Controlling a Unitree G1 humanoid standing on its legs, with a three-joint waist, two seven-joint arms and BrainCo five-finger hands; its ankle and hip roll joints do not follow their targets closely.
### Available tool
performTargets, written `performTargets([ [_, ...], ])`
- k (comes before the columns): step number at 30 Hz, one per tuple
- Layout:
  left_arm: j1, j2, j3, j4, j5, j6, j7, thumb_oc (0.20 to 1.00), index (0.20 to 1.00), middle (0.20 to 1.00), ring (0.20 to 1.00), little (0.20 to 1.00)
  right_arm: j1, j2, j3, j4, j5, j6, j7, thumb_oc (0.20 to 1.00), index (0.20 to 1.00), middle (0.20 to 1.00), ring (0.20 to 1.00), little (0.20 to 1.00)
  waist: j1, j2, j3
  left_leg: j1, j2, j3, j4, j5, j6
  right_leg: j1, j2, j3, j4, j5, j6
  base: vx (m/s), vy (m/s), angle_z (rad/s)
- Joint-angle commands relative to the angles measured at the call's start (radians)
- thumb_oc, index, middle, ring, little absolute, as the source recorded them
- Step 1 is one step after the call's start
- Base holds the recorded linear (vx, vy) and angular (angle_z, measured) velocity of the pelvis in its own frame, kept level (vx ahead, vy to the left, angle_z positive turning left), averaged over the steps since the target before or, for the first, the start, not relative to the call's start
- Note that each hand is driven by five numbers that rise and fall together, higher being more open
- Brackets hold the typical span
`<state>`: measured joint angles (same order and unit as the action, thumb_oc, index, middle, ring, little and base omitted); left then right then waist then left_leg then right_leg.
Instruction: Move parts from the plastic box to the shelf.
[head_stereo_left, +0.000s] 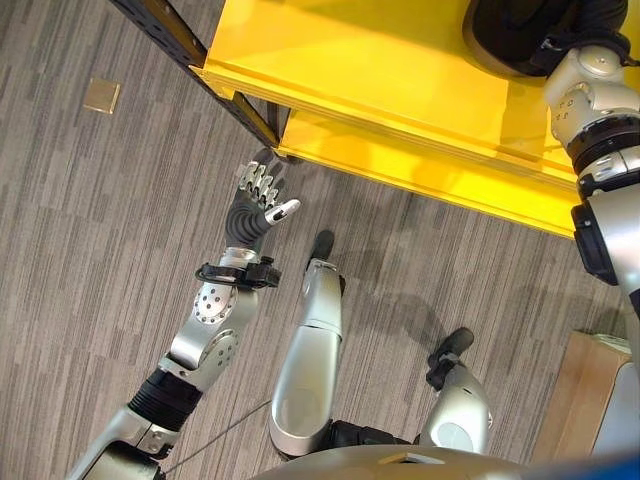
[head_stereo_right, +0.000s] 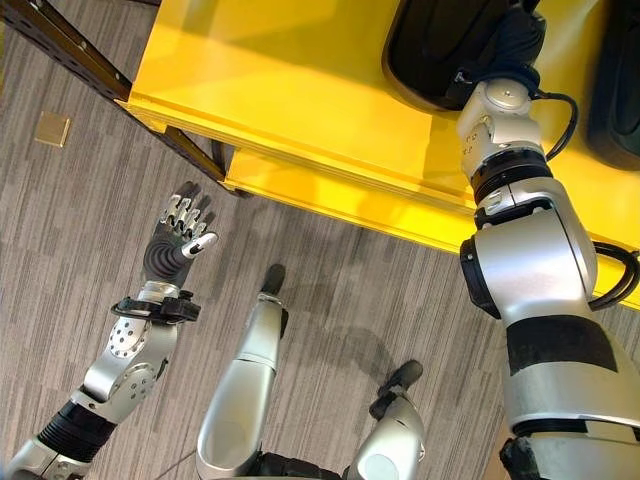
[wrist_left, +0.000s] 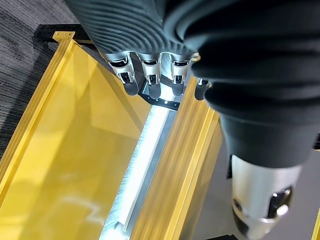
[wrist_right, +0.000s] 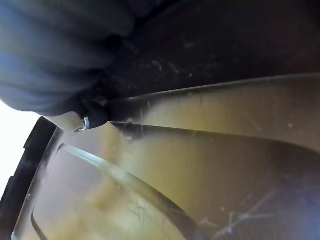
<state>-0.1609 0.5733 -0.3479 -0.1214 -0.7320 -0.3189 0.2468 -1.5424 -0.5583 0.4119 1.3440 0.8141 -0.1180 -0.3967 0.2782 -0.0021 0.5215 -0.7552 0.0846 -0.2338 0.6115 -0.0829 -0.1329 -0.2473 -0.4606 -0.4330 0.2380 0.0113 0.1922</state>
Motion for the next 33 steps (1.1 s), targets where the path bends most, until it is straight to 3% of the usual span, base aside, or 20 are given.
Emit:
performTargets([
  [1, -0.038, -0.001, -0.022, -0.039, -0.008, -0.060, 0.010, 1.000, 1.000, 1.000, 1.000, 1.000, -0.086, -0.022, 0.001, 0.002, 0.039, -0.042, -0.003, 1.000, 1.000, 1.000, 1.000, 1.000, 0.018, 0.037, -0.002, 0.033, 0.025, 0.101, -0.064, -0.026, 0.052, -0.067, 0.002, 0.055, 0.200, -0.077, -0.009, 0.00, 0.000, 0.00],
  [20, -0.039, 0.000, -0.027, -0.026, -0.009, -0.065, 0.014, 1.000, 1.000, 1.000, 1.000, 1.000, -0.084, -0.022, -0.010, -0.042, 0.064, -0.070, -0.022, 1.000, 1.000, 1.000, 1.000, 1.000, 0.000, 0.042, -0.002, 0.043, 0.030, 0.108, -0.057, -0.029, 0.052, -0.083, 0.001, 0.078, 0.228, -0.091, -0.012, 0.00, 0.000, 0.00],
  [33, -0.030, 0.011, -0.007, -0.004, -0.019, -0.060, 0.006, 1.000, 1.000, 1.000, 1.000, 1.000, -0.075, 0.003, 0.025, -0.316, -0.018, -0.111, -0.072, 1.000, 1.000, 1.000, 1.000, 1.000, -0.036, 0.023, -0.039, 0.086, 0.047, 0.123, -0.065, -0.032, 0.044, -0.064, 0.005, 0.099, 0.219, -0.092, -0.013, 0.00, -0.001, -0.04],
])
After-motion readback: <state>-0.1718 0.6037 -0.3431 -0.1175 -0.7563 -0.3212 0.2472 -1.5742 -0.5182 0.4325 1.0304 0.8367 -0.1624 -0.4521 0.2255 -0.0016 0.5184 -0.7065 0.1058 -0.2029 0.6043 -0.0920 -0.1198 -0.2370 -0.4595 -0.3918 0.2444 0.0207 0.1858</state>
